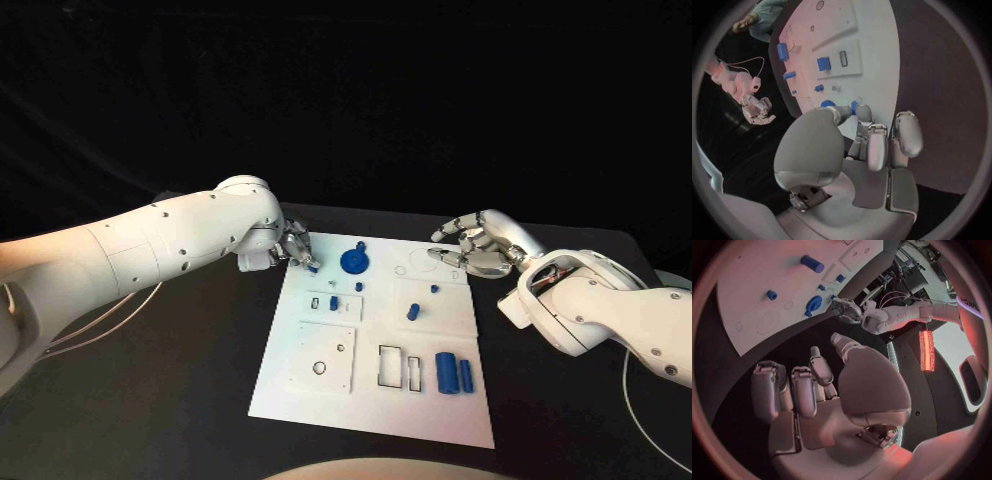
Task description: Assemble the parts on the task board
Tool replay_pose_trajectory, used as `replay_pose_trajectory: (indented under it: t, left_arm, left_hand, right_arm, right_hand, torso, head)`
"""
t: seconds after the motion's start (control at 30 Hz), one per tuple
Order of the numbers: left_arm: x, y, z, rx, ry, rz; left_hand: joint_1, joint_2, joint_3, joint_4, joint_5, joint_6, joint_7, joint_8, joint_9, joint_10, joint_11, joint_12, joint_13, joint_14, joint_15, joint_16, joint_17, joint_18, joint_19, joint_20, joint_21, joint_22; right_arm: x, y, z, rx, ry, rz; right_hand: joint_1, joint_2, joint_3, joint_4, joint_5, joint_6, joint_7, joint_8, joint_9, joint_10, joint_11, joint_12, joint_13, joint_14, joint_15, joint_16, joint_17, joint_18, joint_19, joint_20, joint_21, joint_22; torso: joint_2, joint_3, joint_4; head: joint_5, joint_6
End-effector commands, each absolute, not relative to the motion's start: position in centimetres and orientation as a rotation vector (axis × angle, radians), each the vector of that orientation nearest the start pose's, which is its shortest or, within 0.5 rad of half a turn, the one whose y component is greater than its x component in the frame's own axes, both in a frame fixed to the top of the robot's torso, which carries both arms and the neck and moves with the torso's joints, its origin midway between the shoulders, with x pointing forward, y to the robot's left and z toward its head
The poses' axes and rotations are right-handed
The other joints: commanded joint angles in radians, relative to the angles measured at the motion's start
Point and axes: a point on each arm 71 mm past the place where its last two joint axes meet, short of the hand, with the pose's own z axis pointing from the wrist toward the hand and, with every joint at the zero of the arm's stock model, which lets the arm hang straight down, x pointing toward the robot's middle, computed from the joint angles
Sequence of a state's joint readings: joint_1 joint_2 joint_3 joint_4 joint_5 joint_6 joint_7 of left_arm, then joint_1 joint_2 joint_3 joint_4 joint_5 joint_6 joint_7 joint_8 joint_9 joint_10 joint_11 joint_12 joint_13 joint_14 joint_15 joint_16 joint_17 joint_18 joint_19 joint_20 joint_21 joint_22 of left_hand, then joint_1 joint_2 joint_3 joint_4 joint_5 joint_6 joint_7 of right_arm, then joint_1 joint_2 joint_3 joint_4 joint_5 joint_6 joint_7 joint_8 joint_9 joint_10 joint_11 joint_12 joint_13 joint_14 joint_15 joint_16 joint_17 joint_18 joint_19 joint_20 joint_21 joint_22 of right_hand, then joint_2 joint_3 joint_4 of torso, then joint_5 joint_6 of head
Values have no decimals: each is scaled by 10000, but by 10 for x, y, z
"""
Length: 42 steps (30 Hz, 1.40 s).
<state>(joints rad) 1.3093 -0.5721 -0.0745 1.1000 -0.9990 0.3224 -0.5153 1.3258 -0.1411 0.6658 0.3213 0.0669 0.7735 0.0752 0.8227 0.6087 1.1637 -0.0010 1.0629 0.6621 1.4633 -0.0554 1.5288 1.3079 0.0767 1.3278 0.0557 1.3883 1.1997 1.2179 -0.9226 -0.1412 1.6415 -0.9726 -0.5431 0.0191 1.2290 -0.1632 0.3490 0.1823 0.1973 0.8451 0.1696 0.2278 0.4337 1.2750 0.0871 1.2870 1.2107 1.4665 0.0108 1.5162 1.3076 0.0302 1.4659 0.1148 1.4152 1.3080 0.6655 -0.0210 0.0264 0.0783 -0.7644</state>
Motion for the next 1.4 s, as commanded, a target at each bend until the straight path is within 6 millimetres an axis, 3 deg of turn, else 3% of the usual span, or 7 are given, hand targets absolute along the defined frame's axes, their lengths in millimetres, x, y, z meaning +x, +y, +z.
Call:
replay_pose_trajectory:
  t: [0.03,0.37,0.5,0.77,0.87,1.17,1.4]
  left_arm:
    - [552,202,-209,-2697,24022,-3544]
    - [532,213,-202,-3167,23818,-4322]
    - [518,211,-200,-3135,23485,-4724]
    - [493,208,-206,-2430,23171,-4844]
    - [488,208,-208,-2234,23091,-4832]
    - [476,204,-220,-1659,23302,-4739]
    - [476,200,-224,-1213,23263,-4474]
  left_hand:
    - [-5,-48,1189,-1107,37,-51,-32,201,681,75,-5,45,49,843,-29,25,1897,54,-4,-15,46,16]
    - [-178,-124,1391,-1157,50,-18,-66,342,756,311,-34,329,421,860,-50,50,1942,44,39,-27,77,78]
    - [-359,-383,1956,-1388,75,4,-127,554,849,494,-100,562,688,900,-111,108,2045,2,189,-82,185,285]
    - [-465,-490,2107,-1429,67,39,-150,616,866,600,-121,658,812,906,-129,116,2059,-15,248,-99,228,368]
    - [-502,-538,2171,-1444,69,65,-165,643,870,653,-134,702,873,910,-137,122,2069,-23,275,-107,247,406]
    - [-656,-749,2537,-1553,129,178,-224,773,892,883,-193,929,1207,914,-186,124,2073,-45,350,-151,306,516]
    - [-785,-838,2630,-1549,102,260,-261,864,914,971,-218,1009,1313,916,-203,125,2076,-59,392,-165,338,582]
  right_arm:
    - [455,-213,-195,2904,16336,9096]
    - [455,-215,-195,2904,16359,9038]
    - [455,-216,-195,2913,16380,9021]
    - [455,-217,-197,2942,16425,8995]
    - [455,-217,-197,2949,16442,8990]
    - [454,-217,-199,3016,16495,8995]
    - [454,-217,-200,3035,16507,8998]
  right_hand:
    - [-92,39,-12,45,56,-79,-17,62,15,-53,-32,-46,-11,653,-14,-59,985,132,50,0,-23,1560]
    - [-92,39,-12,45,56,-79,-17,62,15,-53,-32,-46,-11,653,-14,-59,985,132,50,0,-23,1560]
    - [-92,39,-12,45,56,-79,-17,62,15,-53,-32,-46,-11,653,-14,-59,985,132,50,0,-23,1560]
    - [-92,39,-12,45,56,-79,-17,62,15,-53,-32,-46,-11,653,-14,-59,985,132,50,0,-23,1560]
    - [-92,39,-12,45,56,-79,-17,62,15,-53,-32,-46,-11,653,-14,-59,985,132,50,0,-23,1560]
    - [-92,39,-12,45,56,-79,-17,62,15,-53,-32,-46,-11,653,-14,-59,985,132,50,0,-23,1560]
    - [-97,54,-32,95,79,-84,-20,79,20,-53,-34,-46,-15,650,-18,-69,968,135,44,-4,-40,1551]
  torso:
    - [-4,5,-4]
    - [-20,13,33]
    - [-14,-7,29]
    - [-21,-7,47]
    - [-16,-11,26]
    - [-1,-27,21]
    - [10,-4,3]
  head:
    - [5,-3]
    - [-13,-11]
    - [10,-22]
    - [54,-40]
    - [88,-46]
    - [113,-78]
    - [150,-110]
